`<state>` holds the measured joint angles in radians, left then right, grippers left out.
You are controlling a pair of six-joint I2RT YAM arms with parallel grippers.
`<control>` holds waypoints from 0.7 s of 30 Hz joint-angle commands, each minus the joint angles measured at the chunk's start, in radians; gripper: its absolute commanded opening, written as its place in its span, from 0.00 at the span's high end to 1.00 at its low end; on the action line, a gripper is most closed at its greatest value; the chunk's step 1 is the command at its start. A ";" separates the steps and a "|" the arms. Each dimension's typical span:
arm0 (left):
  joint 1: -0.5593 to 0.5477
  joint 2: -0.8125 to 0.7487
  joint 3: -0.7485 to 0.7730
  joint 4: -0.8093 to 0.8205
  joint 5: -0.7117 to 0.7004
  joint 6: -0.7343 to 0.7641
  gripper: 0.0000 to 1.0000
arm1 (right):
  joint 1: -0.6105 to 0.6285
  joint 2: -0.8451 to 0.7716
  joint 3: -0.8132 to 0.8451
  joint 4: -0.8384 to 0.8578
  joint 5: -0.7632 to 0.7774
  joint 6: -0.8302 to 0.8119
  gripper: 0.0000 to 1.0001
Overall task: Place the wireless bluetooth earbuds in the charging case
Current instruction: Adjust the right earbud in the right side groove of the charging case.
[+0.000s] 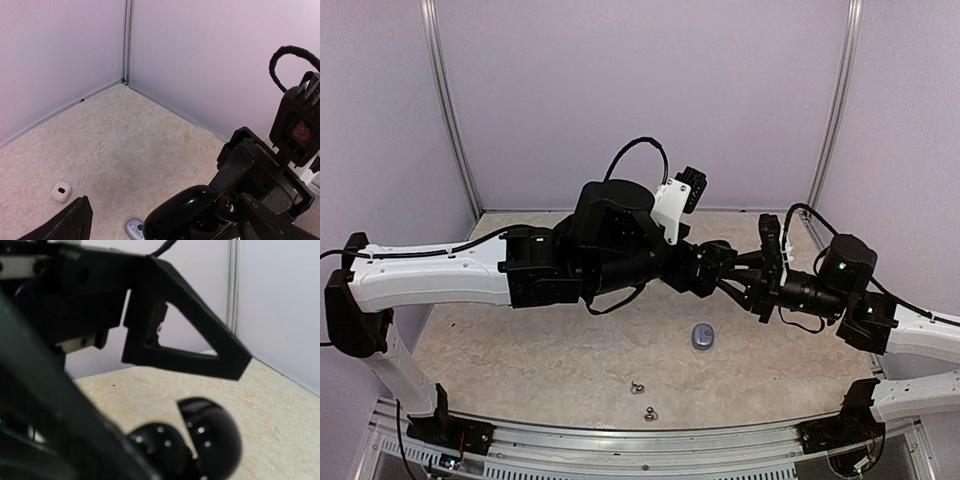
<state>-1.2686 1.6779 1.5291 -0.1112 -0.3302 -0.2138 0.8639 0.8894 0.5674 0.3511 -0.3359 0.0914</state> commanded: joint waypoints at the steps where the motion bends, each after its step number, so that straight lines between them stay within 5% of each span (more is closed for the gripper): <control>1: 0.015 -0.041 -0.045 -0.011 -0.006 -0.011 0.01 | 0.010 -0.029 0.001 0.049 -0.008 -0.005 1.00; 21: 0.029 -0.132 -0.175 0.092 0.126 0.044 0.01 | 0.011 -0.063 -0.028 0.082 -0.048 0.000 1.00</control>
<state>-1.2522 1.6005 1.4086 -0.0769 -0.2604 -0.2085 0.8639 0.8520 0.5426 0.3679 -0.3481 0.0937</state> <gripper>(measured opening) 0.990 0.233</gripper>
